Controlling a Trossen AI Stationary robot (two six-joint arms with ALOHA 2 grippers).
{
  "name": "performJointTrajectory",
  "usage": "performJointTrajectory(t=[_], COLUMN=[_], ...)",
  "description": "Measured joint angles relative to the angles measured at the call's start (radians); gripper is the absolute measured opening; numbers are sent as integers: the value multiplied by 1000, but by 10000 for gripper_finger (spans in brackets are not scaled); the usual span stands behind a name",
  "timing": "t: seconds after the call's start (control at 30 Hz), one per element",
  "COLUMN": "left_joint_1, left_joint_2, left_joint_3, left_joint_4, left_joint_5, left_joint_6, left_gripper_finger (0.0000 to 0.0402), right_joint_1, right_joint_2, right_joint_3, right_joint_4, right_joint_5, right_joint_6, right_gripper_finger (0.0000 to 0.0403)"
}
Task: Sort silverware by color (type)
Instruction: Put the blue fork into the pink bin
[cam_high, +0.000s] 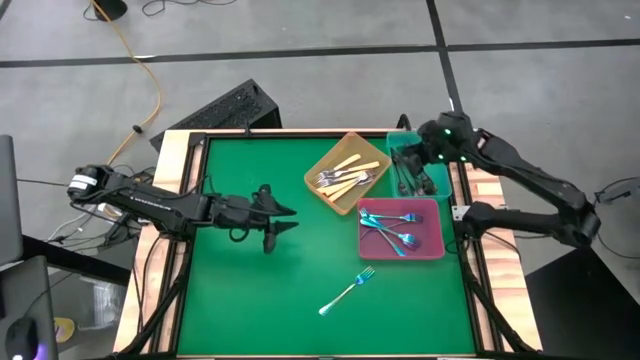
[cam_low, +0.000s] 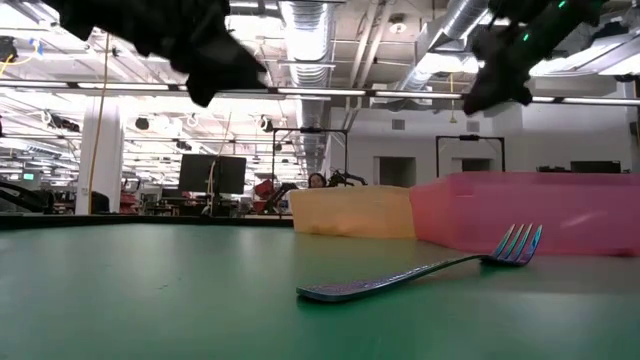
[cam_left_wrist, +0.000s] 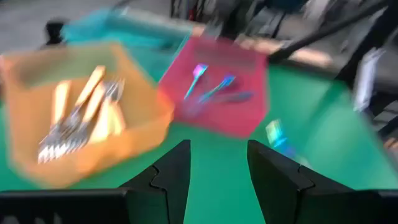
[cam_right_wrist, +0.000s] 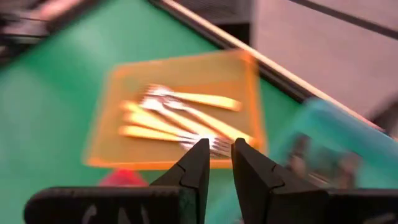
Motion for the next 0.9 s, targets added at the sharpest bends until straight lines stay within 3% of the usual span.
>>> performJointTrajectory(t=[0.2, 0.6, 0.7, 0.9], left_joint_1=[-74, -210, -228, -240], left_joint_2=[0, 0, 0, 57], left_joint_3=[0, 0, 9, 147], left_joint_4=[246, 555, 555, 382], left_joint_5=[1, -14, -68, -105], left_joint_6=[-1, -36, -29, -40], left_gripper_finger=[142, 142, 142, 142], right_joint_1=[126, 396, 438, 480], right_joint_2=[-98, -117, -101, -93], right_joint_3=[0, 0, 0, -1], right_joint_4=[32, 80, 113, 169], right_joint_5=[-108, -115, -112, -104], right_joint_6=[34, 115, 115, 115], right_gripper_finger=[92, 92, 92, 92])
